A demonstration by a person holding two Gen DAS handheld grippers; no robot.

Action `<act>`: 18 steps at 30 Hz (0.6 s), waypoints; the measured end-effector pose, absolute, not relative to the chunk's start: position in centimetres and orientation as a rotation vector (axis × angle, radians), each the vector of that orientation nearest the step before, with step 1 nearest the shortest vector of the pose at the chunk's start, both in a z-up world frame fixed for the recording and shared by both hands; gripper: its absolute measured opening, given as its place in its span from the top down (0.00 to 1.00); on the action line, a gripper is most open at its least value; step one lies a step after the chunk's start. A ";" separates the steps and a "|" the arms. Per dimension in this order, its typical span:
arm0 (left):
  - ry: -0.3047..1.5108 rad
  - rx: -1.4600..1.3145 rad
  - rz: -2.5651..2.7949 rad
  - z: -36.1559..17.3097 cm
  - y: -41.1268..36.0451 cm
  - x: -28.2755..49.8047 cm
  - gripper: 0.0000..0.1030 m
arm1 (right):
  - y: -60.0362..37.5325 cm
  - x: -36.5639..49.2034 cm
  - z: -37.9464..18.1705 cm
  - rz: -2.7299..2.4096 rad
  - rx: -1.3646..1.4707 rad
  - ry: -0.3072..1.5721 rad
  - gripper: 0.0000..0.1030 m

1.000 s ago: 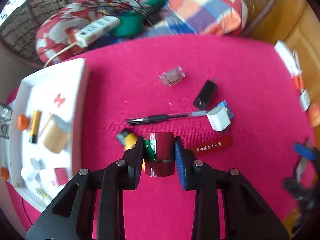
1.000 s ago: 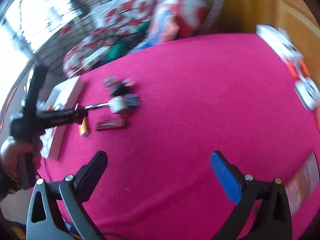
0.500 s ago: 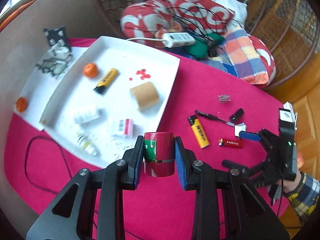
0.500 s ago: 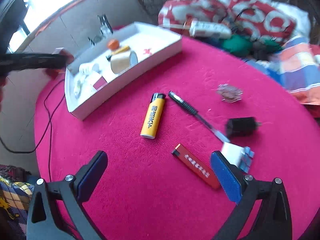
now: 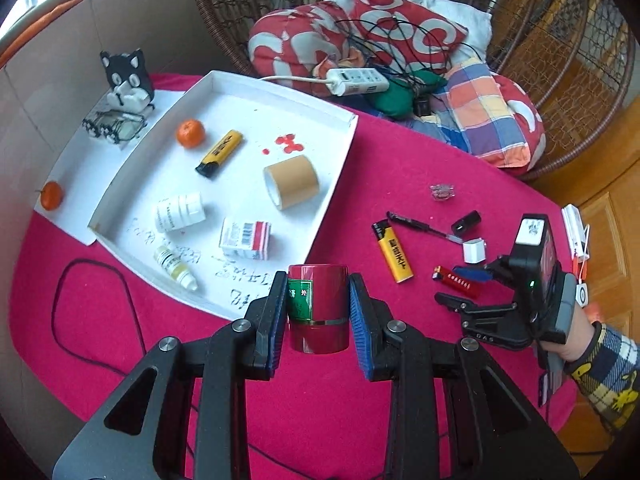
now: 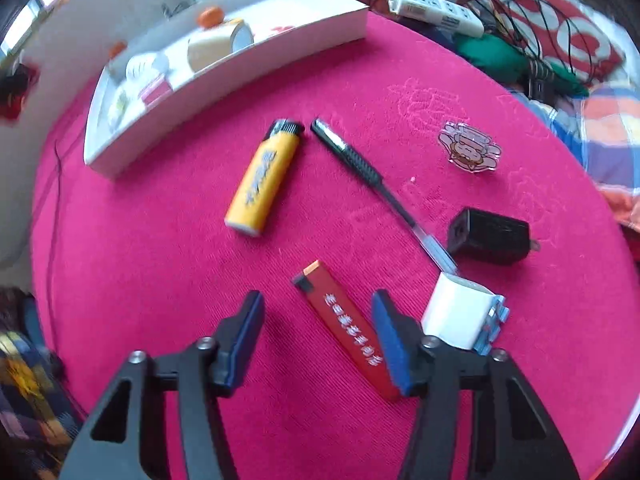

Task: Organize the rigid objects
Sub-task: 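Grasp the green-labelled red canister with the left tool while the right tool grasps the red lighter, then carry red canister and red lighter into the white tray and open both tools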

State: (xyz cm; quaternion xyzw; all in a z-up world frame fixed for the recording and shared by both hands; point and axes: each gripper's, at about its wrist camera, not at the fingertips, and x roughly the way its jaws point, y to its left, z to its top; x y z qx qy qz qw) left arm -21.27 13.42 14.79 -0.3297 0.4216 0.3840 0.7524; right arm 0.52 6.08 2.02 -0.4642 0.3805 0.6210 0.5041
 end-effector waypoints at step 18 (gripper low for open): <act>0.838 -0.605 0.714 19.5 15.3 -18.8 0.72 | 2.3 -2.8 14.0 1.561 -0.469 1.009 0.85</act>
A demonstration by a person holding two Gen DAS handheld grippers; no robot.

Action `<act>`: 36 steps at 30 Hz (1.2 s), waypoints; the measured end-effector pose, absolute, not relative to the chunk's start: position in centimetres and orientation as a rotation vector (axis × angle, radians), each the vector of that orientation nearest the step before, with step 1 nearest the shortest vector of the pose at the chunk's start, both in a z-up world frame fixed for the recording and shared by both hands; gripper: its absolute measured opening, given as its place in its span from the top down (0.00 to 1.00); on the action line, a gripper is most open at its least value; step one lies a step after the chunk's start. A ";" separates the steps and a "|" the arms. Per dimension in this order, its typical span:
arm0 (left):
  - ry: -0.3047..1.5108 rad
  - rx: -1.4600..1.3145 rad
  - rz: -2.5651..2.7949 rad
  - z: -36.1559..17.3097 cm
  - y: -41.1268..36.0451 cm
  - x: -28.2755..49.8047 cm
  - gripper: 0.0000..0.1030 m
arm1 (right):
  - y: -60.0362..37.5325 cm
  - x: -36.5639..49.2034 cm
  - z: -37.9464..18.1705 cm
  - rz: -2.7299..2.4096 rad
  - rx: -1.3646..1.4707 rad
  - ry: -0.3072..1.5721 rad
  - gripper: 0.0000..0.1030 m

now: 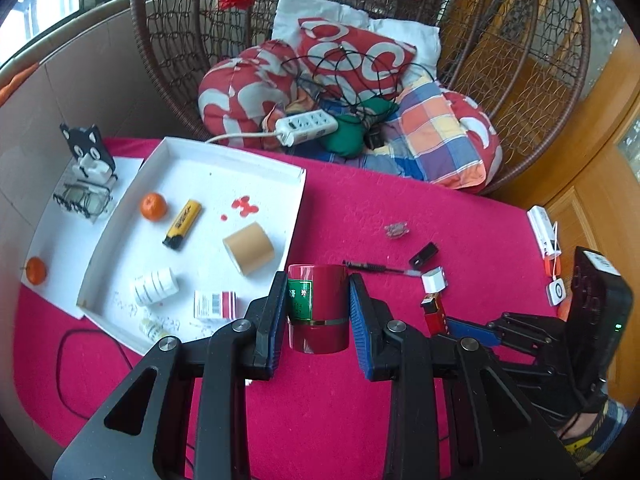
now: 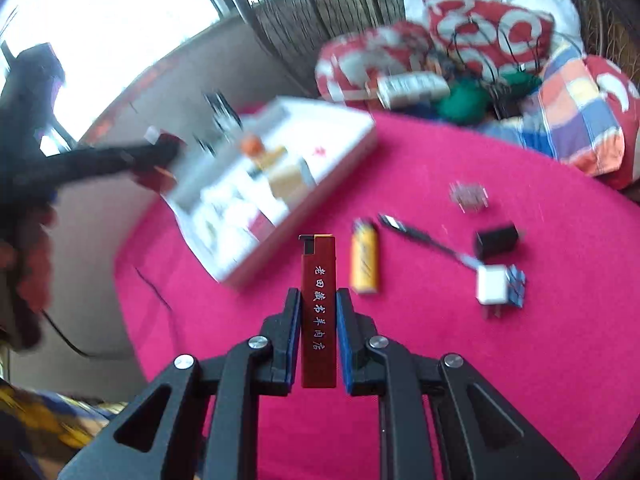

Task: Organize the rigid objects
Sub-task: 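Carry red canister and red lighter into the white tray and open both tools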

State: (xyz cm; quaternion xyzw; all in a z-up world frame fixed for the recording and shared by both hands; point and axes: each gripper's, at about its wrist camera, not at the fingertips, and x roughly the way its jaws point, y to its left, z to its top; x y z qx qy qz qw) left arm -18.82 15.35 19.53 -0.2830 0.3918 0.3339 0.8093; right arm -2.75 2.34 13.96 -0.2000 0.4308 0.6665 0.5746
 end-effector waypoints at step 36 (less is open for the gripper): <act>0.854 -0.525 0.764 18.1 30.7 -28.1 0.72 | 17.5 -12.2 17.0 1.456 -0.312 1.080 0.85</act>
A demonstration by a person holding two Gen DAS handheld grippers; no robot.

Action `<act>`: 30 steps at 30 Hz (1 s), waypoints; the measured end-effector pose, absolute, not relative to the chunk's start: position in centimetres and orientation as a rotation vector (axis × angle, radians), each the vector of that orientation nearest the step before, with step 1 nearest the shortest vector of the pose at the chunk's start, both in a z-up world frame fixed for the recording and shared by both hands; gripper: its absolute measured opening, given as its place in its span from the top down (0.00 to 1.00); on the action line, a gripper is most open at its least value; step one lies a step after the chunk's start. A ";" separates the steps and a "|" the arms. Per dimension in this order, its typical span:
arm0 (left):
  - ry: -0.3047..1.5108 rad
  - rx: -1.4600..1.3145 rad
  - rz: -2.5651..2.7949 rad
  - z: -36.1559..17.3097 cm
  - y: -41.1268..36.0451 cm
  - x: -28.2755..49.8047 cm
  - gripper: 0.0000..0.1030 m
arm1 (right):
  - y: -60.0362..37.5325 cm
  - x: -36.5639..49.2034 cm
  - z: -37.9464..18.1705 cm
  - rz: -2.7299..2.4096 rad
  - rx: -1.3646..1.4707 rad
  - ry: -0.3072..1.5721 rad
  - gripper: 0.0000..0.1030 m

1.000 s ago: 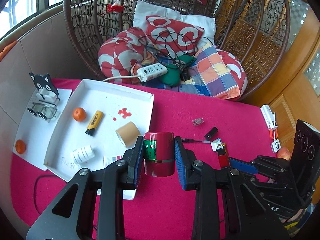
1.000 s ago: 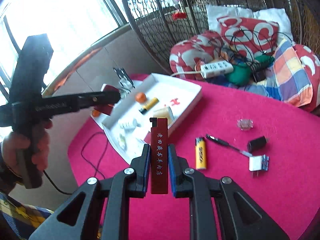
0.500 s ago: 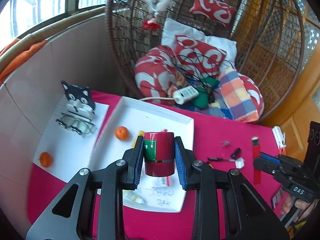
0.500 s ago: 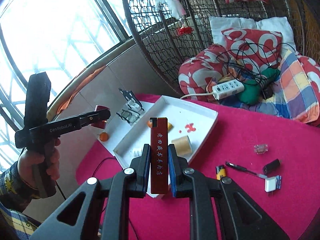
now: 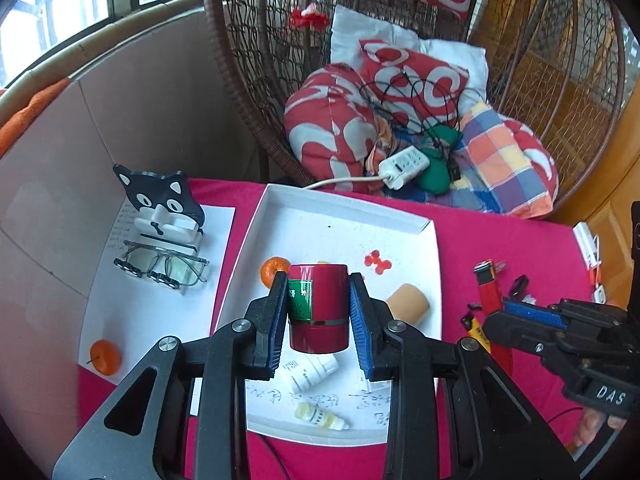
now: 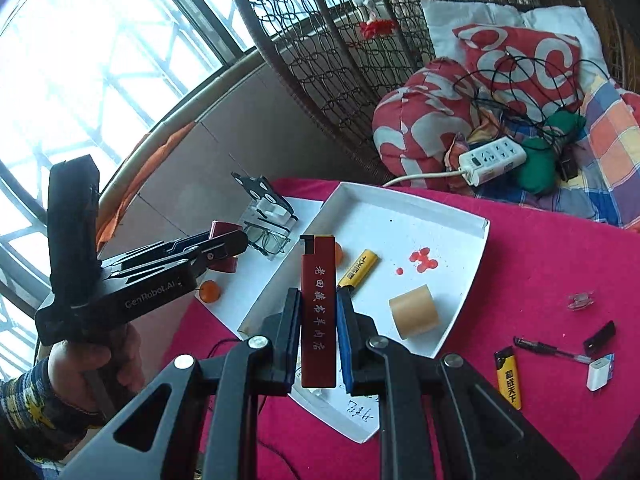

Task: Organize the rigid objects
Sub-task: 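Carry red canister and red lighter into the white tray and open both tools, then lift both open tools out of the tray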

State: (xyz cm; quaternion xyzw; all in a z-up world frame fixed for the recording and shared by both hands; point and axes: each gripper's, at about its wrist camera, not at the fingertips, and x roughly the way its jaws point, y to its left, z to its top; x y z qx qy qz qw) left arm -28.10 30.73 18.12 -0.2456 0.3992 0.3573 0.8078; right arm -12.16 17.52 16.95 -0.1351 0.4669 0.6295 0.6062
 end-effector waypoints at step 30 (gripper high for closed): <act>0.945 -0.627 0.900 12.6 31.6 -30.7 0.00 | 18.1 -14.8 14.6 1.238 -0.424 0.955 0.00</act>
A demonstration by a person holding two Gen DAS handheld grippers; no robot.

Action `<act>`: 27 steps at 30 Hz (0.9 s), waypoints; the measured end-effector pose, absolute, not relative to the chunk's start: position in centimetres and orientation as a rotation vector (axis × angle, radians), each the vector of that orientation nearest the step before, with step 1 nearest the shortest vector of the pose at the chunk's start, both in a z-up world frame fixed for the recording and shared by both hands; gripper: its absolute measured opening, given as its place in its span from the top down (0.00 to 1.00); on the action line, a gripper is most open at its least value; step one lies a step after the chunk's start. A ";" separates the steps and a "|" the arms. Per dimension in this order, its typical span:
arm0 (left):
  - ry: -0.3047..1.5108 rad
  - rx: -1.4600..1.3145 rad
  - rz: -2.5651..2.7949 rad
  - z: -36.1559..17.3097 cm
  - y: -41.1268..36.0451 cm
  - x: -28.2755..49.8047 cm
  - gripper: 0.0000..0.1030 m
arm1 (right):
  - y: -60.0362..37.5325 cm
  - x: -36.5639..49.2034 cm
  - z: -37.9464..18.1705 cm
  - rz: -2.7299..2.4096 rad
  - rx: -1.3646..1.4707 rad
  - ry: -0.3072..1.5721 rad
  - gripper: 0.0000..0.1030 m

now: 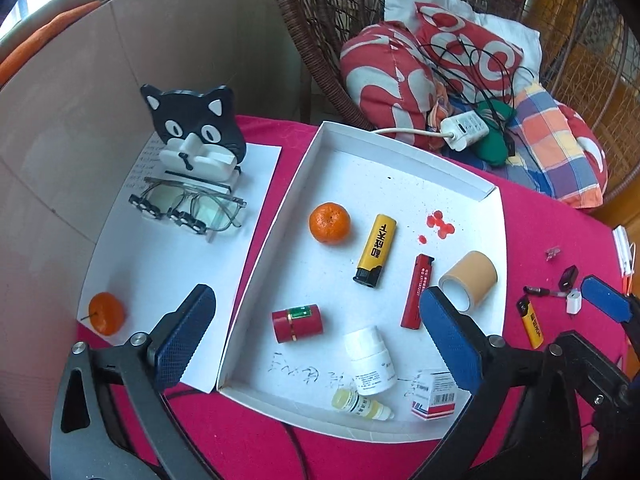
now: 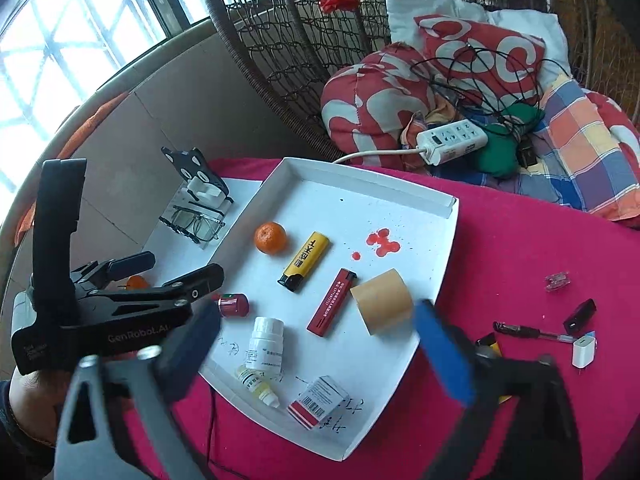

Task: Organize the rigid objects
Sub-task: 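Lift both open tools out of the tray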

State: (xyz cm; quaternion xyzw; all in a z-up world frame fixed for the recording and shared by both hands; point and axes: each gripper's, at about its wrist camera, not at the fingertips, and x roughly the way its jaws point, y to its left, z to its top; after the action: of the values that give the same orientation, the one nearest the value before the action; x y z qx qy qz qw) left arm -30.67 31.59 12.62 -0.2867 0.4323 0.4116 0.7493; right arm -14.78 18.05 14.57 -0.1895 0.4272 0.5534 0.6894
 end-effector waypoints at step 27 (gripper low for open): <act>0.961 -0.517 0.798 16.1 21.0 -21.8 0.00 | 7.8 -7.3 17.8 1.207 -0.252 0.872 0.00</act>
State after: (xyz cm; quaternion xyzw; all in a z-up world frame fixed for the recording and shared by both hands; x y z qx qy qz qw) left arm -21.76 20.96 16.13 -0.2394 0.4446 0.3693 0.7802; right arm -7.28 7.80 17.83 -0.1146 0.3955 0.5477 0.7283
